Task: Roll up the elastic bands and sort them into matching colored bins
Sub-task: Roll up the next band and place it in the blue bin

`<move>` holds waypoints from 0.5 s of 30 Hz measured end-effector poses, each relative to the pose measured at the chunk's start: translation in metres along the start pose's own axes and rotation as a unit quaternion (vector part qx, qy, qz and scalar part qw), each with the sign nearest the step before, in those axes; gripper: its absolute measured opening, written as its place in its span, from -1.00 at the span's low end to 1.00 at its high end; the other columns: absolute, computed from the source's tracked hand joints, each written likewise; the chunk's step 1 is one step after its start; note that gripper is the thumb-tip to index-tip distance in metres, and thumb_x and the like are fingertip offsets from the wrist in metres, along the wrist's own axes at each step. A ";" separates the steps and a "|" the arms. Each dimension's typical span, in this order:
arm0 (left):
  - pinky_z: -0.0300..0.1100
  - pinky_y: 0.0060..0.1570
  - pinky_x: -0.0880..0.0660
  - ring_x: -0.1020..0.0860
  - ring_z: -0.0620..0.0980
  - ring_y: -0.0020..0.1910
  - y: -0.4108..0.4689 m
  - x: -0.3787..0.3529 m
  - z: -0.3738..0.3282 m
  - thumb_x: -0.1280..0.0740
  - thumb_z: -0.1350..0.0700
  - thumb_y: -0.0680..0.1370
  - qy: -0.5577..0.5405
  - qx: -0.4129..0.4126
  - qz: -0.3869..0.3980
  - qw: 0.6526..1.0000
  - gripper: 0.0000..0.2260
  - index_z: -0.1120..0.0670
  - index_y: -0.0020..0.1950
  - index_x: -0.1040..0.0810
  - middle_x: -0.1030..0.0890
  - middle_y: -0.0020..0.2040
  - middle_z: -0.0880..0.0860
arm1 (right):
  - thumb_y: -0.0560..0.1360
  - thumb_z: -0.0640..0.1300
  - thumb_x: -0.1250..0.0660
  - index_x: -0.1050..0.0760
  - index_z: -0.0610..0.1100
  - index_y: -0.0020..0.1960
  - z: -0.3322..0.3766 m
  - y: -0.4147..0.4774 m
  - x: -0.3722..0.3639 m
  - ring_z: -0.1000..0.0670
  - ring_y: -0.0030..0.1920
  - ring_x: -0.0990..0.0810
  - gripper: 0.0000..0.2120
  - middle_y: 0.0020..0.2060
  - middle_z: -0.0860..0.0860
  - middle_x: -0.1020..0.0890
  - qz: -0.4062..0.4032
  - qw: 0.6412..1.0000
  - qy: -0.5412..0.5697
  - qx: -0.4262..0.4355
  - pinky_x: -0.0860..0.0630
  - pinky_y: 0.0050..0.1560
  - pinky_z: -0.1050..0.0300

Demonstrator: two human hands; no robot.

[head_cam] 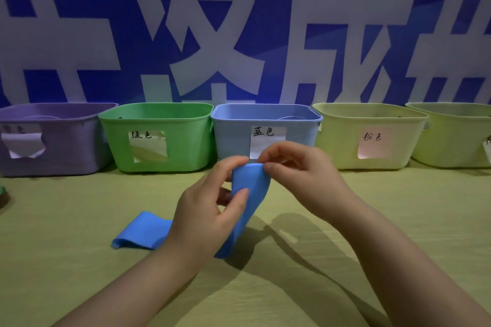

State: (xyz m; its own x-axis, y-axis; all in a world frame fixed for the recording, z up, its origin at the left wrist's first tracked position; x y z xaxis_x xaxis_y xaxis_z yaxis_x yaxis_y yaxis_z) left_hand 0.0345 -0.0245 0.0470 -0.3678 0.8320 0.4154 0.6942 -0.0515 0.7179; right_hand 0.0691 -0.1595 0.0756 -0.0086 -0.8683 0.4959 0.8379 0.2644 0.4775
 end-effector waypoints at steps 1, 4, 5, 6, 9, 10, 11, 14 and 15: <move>-0.44 -0.29 -0.40 -0.55 -0.22 -0.27 0.001 0.002 -0.004 -0.25 -0.09 0.43 -0.014 -0.012 -0.007 1.000 -0.74 -0.28 0.10 -0.40 -0.54 -0.04 -0.22 | 0.46 -0.20 -0.31 -0.57 0.04 -0.22 0.001 -0.001 0.000 0.12 -0.18 -0.56 -0.83 -0.28 0.13 -0.61 -0.007 1.000 0.011 -0.001 -0.48 -0.08 0.18; -0.46 -0.27 -0.39 -0.53 -0.25 -0.28 0.003 0.006 0.000 -0.32 -0.01 0.43 -0.032 -0.007 -0.020 0.999 -0.84 -0.18 0.00 -0.49 -0.57 -0.10 -0.20 | 0.45 -0.23 -0.33 -0.57 0.07 -0.26 -0.002 -0.002 -0.010 0.18 -0.26 -0.55 -0.78 -0.32 0.12 -0.63 -0.007 1.000 0.019 -0.008 -0.48 -0.15 0.24; -0.40 -0.25 -0.43 -0.54 -0.22 -0.26 0.003 0.007 0.005 -0.33 0.03 0.42 -0.039 0.011 -0.022 0.999 -0.85 -0.18 -0.04 -0.50 -0.58 -0.14 -0.20 | 0.45 -0.22 -0.34 -0.56 0.09 -0.25 -0.004 -0.003 -0.014 0.19 -0.26 -0.55 -0.78 -0.32 0.11 -0.63 -0.006 1.000 0.024 -0.011 -0.48 -0.15 0.25; -0.35 -0.22 -0.47 -0.56 -0.20 -0.24 0.003 0.008 0.011 -0.33 0.05 0.42 -0.048 0.029 -0.026 0.998 -0.86 -0.17 -0.08 -0.51 -0.60 -0.16 -0.20 | 0.44 -0.21 -0.36 -0.55 0.10 -0.23 -0.005 -0.003 -0.017 0.19 -0.26 -0.55 -0.79 -0.32 0.12 -0.62 -0.002 0.999 0.032 -0.012 -0.48 -0.14 0.26; -0.21 -0.13 -0.53 -0.58 -0.18 -0.20 0.003 0.014 0.025 -0.40 0.17 0.46 -0.065 0.067 -0.035 0.995 -0.85 -0.10 -0.18 -0.56 -0.62 -0.19 -0.19 | 0.41 -0.15 -0.42 -0.54 0.14 -0.18 -0.006 -0.003 -0.028 0.18 -0.26 -0.52 -0.82 -0.33 0.13 -0.55 0.023 0.999 0.029 -0.009 -0.48 -0.13 0.27; -0.19 -0.12 -0.53 -0.59 -0.17 -0.20 0.003 0.014 0.026 -0.40 0.21 0.46 -0.067 0.073 -0.035 0.994 -0.79 -0.12 -0.20 -0.56 -0.62 -0.20 -0.19 | 0.39 -0.13 -0.44 -0.54 0.13 -0.17 -0.006 -0.003 -0.030 0.18 -0.27 -0.52 -0.84 -0.32 0.12 -0.55 0.027 0.999 0.021 -0.010 -0.48 -0.14 0.25; -0.17 -0.12 -0.53 -0.59 -0.17 -0.20 0.003 0.015 0.025 -0.40 0.23 0.46 -0.065 0.072 -0.030 0.995 -0.77 -0.13 -0.20 -0.55 -0.62 -0.20 -0.18 | 0.38 -0.11 -0.45 -0.54 0.11 -0.17 -0.007 -0.003 -0.030 0.18 -0.27 -0.51 -0.86 -0.32 0.11 -0.56 0.027 1.000 0.009 -0.012 -0.48 -0.14 0.23; -0.20 -0.17 -0.51 -0.58 -0.16 -0.21 0.005 0.012 0.018 -0.38 0.10 0.43 -0.039 0.045 -0.013 0.998 -0.90 -0.12 -0.16 -0.57 -0.61 -0.19 -0.16 | 0.39 -0.07 -0.44 -0.53 0.09 -0.23 -0.008 -0.002 -0.029 0.21 -0.30 -0.49 -0.89 -0.32 0.10 -0.57 0.019 0.999 -0.021 -0.018 -0.46 -0.19 0.25; -0.24 -0.19 -0.50 -0.57 -0.17 -0.20 0.005 0.012 0.018 -0.35 0.06 0.42 -0.026 0.039 -0.010 0.999 -0.94 -0.10 -0.16 -0.58 -0.60 -0.19 -0.14 | 0.40 -0.06 -0.42 -0.52 0.09 -0.25 -0.008 -0.002 -0.029 0.22 -0.30 -0.49 -0.89 -0.32 0.10 -0.57 0.020 0.999 -0.029 -0.020 -0.45 -0.20 0.26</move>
State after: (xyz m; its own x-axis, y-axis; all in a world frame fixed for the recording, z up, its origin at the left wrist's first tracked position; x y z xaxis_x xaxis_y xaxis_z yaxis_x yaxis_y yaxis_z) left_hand 0.0448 -0.0053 0.0458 -0.3510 0.8599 0.3707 0.7340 0.0068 0.6791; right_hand 0.0721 -0.1381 0.0546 -0.0051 -0.8308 0.5566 0.8594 0.2809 0.4271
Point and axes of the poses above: each hand's wrist, its own y-axis towards the middle knuckle, its own x-axis out of the back of the hand, z = x × y, the point moved 9 cm from there along y, towards the middle knuckle
